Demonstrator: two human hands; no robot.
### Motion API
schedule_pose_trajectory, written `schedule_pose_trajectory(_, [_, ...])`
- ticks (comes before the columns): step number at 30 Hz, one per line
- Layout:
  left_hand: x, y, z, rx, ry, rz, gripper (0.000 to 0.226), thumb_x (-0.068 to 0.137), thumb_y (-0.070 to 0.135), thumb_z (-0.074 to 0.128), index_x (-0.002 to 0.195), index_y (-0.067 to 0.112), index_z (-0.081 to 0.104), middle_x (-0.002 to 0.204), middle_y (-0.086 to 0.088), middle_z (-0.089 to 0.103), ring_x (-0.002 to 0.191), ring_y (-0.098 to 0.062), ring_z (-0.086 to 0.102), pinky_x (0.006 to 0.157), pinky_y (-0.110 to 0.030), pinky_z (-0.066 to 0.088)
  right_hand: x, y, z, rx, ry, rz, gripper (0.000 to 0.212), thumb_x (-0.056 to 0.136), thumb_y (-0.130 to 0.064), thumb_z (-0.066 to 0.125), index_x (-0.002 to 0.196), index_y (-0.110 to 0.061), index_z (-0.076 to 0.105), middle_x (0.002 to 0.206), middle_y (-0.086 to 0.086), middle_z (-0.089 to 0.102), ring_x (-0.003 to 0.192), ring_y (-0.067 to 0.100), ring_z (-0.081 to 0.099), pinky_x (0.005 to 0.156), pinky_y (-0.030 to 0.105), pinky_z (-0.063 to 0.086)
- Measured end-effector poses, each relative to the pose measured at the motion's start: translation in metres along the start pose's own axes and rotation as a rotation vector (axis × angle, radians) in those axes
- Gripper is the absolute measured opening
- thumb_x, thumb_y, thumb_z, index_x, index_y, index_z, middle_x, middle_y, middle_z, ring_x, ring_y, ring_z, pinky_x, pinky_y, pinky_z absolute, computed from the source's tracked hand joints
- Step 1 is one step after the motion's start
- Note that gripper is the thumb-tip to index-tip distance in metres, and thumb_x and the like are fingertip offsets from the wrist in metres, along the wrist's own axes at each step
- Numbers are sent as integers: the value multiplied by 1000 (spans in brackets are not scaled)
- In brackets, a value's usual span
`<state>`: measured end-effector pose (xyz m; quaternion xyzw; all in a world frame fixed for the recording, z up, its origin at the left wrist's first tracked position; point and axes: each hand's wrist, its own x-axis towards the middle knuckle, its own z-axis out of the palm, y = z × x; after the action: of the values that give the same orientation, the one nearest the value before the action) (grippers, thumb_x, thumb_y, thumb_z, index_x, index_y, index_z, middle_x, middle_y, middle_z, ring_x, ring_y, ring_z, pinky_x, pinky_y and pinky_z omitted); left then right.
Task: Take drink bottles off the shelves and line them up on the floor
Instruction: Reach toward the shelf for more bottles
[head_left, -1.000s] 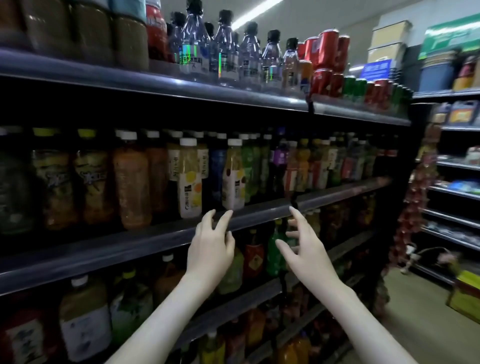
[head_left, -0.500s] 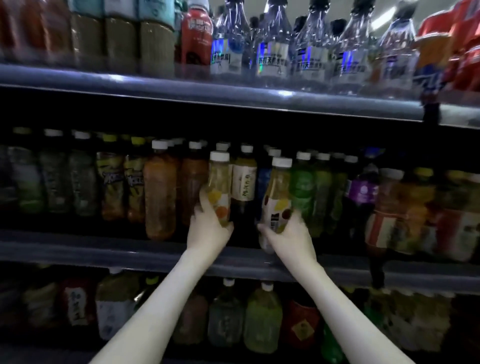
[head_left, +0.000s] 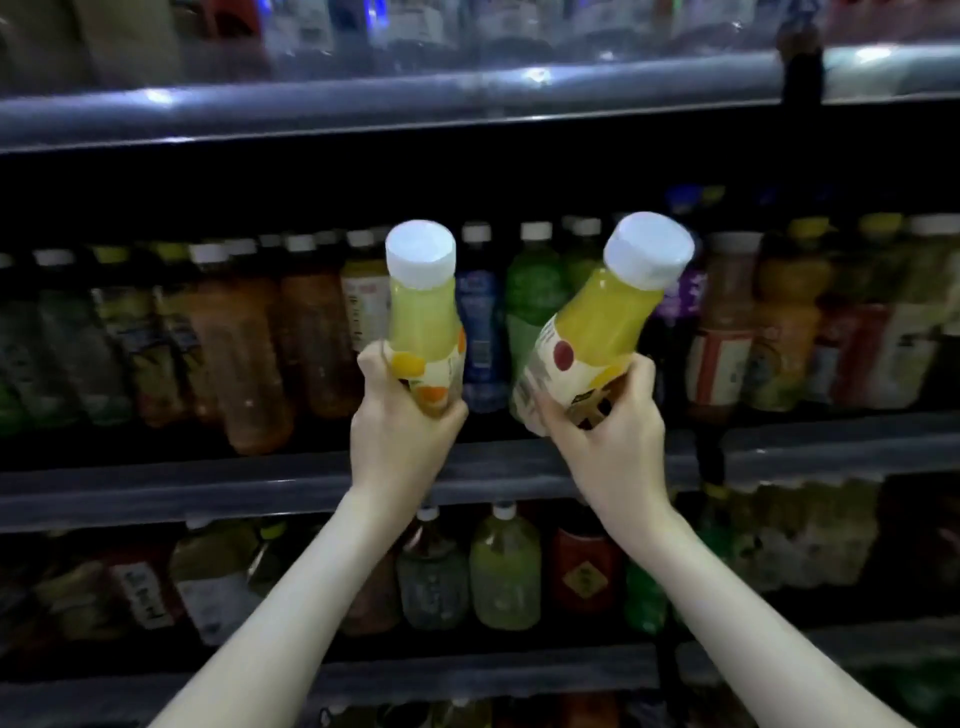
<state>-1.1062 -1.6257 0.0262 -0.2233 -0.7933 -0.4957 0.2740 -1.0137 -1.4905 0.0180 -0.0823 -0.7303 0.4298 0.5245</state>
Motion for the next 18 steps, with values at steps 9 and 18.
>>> schedule_pose_trajectory(9, [-120, 72, 68, -194, -417, 41, 65, 73, 37, 76, 98, 42, 17, 89, 21, 52, 84, -20, 59, 68, -36, 47, -53, 50, -148, -62, -21, 40, 44, 69, -13, 83, 100, -10, 52, 87, -6, 65, 85, -3, 63, 69, 10, 47])
schedule_pose_trajectory(18, [-235, 97, 171, -122, -628, -152, 68, 69, 40, 81, 120, 47, 36, 96, 26, 62, 87, 1, 59, 69, -19, 45, -113, 190, -317, -123, -118, 490, 54, 59, -37, 84, 102, -13, 60, 87, -8, 70, 83, -2, 65, 70, 9, 46])
